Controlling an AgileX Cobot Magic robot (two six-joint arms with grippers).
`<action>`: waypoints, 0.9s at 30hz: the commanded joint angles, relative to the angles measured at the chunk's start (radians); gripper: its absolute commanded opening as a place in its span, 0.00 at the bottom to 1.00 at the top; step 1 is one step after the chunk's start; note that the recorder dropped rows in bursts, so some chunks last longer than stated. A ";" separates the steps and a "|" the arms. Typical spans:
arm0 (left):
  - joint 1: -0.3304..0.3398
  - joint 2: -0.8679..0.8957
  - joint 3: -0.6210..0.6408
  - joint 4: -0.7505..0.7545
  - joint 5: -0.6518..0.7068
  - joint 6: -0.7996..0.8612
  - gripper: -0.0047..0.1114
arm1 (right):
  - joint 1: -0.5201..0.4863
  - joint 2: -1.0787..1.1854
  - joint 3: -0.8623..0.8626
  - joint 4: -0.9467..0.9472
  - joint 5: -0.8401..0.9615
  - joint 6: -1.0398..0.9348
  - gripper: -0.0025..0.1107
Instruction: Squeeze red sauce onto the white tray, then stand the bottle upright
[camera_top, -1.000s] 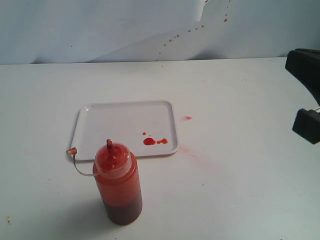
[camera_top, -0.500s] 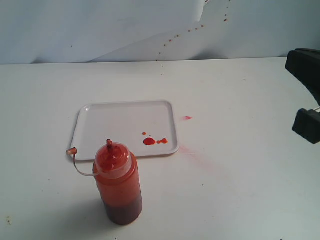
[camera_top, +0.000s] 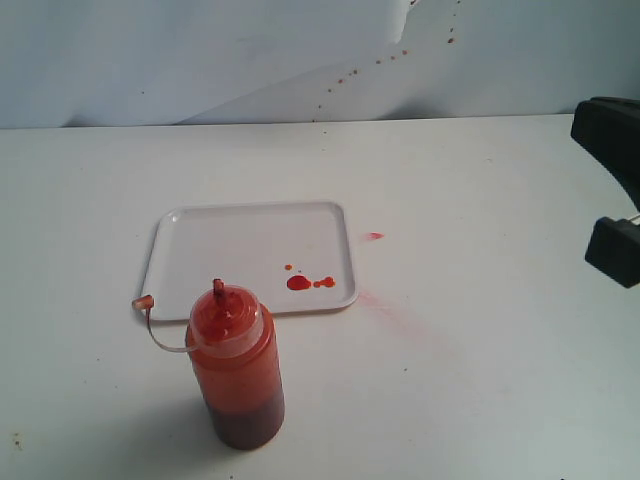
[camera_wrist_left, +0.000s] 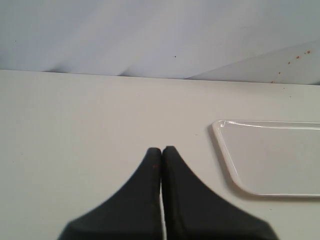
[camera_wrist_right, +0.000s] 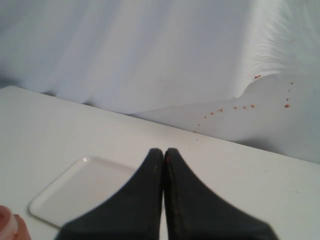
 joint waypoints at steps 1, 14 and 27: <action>0.001 -0.004 0.006 0.002 -0.002 -0.002 0.04 | -0.008 -0.007 0.004 -0.011 0.001 0.000 0.02; 0.001 -0.004 0.006 0.005 -0.002 -0.002 0.04 | -0.163 -0.049 0.004 -0.015 -0.141 -0.003 0.02; 0.001 -0.004 0.006 0.005 -0.002 -0.002 0.04 | -0.825 -0.242 0.052 -0.006 -0.727 0.048 0.02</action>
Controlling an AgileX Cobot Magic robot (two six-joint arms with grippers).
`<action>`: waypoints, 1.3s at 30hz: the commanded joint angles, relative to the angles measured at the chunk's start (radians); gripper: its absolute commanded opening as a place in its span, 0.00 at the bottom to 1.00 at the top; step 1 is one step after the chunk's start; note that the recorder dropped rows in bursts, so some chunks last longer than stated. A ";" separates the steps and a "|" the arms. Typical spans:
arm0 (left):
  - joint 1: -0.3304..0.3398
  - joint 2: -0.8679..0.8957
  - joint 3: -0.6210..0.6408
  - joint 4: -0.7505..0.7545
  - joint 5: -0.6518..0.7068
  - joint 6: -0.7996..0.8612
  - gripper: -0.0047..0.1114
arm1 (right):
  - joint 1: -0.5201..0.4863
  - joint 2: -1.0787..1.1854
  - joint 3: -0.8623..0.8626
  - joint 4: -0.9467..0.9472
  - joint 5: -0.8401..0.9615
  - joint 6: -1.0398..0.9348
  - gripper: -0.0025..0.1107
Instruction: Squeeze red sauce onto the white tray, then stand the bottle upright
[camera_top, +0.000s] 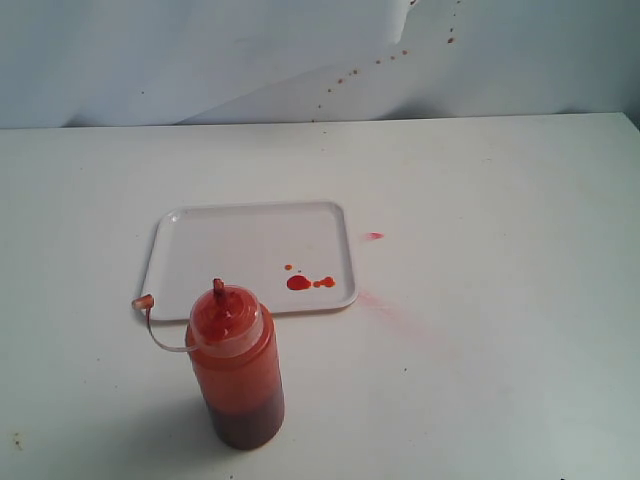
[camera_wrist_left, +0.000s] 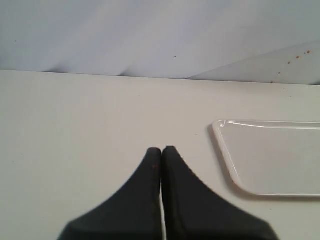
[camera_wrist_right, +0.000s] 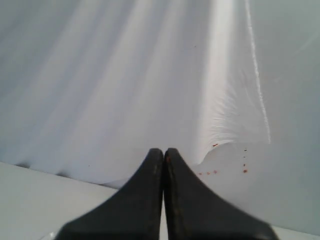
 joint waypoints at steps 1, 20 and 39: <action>0.000 -0.004 0.006 0.005 -0.002 -0.002 0.04 | -0.068 -0.029 0.010 0.005 -0.025 0.042 0.02; 0.000 -0.004 0.006 0.005 -0.002 -0.002 0.04 | -0.065 -0.130 0.250 1.303 0.145 -1.202 0.02; 0.000 -0.004 0.006 0.005 -0.002 -0.002 0.04 | -0.065 -0.332 0.506 1.436 0.348 -1.474 0.02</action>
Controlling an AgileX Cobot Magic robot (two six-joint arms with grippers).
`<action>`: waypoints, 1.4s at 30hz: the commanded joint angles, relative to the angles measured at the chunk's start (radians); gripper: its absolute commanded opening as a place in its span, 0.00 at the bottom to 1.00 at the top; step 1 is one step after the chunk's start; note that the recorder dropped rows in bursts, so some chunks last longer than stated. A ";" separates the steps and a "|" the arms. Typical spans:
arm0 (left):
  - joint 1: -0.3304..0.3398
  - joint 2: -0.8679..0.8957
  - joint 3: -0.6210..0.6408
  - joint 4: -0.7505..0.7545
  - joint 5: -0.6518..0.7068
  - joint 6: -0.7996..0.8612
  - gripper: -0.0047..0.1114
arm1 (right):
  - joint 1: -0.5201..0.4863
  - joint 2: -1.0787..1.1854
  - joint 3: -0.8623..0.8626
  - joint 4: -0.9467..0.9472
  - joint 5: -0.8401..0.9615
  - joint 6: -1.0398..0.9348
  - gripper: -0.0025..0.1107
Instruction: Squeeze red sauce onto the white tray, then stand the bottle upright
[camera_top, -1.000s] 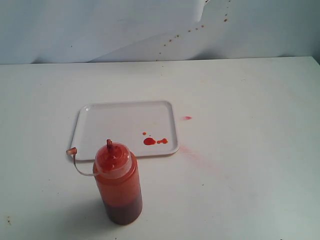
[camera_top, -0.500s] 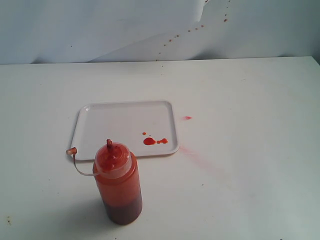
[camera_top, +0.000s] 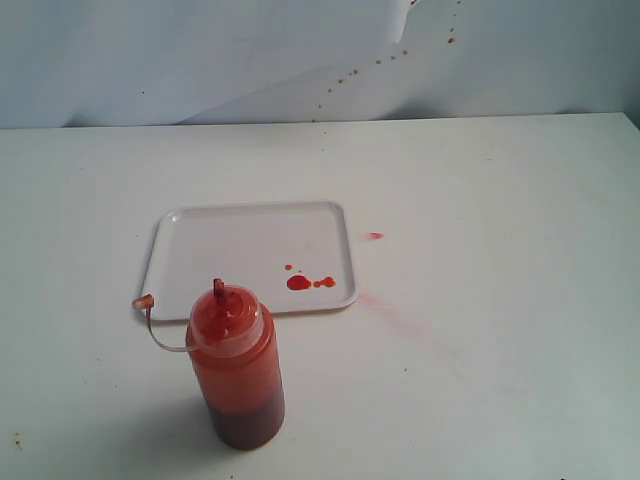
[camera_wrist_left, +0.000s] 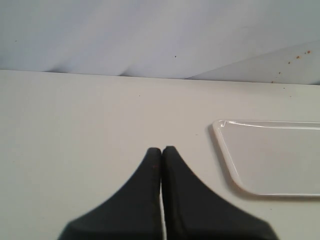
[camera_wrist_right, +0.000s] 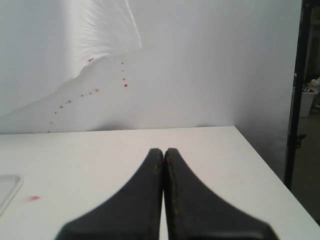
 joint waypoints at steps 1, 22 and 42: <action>0.000 -0.004 0.006 0.002 -0.002 -0.002 0.04 | -0.008 -0.007 0.003 -0.009 0.042 -0.007 0.02; 0.000 -0.004 0.006 0.002 -0.002 -0.002 0.04 | -0.008 -0.175 0.003 -0.009 0.396 -0.014 0.02; 0.000 -0.004 0.006 0.002 -0.002 -0.002 0.04 | -0.010 -0.175 0.003 -0.009 0.410 -0.011 0.02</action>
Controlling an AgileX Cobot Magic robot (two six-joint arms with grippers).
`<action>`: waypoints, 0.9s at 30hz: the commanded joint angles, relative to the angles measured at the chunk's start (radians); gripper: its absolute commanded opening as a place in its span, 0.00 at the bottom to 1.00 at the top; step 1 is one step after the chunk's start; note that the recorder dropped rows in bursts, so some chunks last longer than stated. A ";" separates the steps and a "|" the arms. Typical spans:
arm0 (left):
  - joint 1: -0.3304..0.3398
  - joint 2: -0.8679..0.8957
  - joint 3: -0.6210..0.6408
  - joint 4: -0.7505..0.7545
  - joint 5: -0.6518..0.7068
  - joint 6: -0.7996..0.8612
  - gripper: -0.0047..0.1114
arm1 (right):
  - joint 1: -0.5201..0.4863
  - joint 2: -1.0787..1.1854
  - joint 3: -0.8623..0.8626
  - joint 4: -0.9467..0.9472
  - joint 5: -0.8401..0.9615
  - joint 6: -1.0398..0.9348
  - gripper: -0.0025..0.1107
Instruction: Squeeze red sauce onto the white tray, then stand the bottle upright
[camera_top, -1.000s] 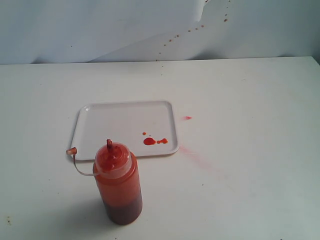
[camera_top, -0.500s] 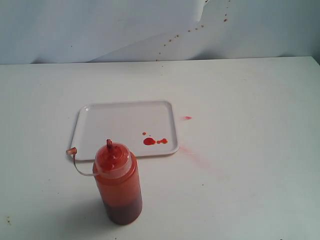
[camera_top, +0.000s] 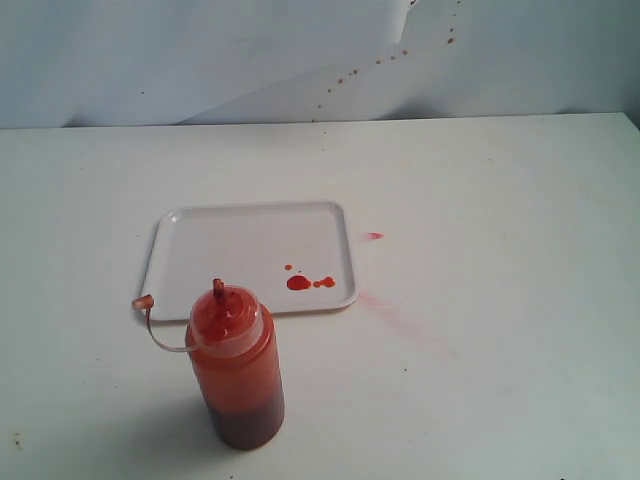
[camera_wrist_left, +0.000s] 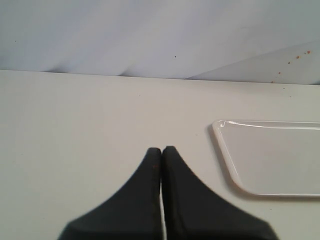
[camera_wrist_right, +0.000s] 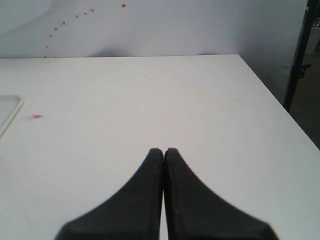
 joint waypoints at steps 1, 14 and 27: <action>0.000 -0.004 0.006 0.002 -0.002 -0.002 0.04 | -0.020 -0.006 0.003 -0.007 0.001 -0.003 0.02; 0.000 -0.004 0.006 0.002 -0.002 -0.002 0.04 | -0.074 -0.006 0.003 -0.007 0.001 -0.003 0.02; 0.000 -0.004 0.006 0.002 -0.002 -0.002 0.04 | -0.028 -0.006 0.003 -0.007 0.001 -0.003 0.02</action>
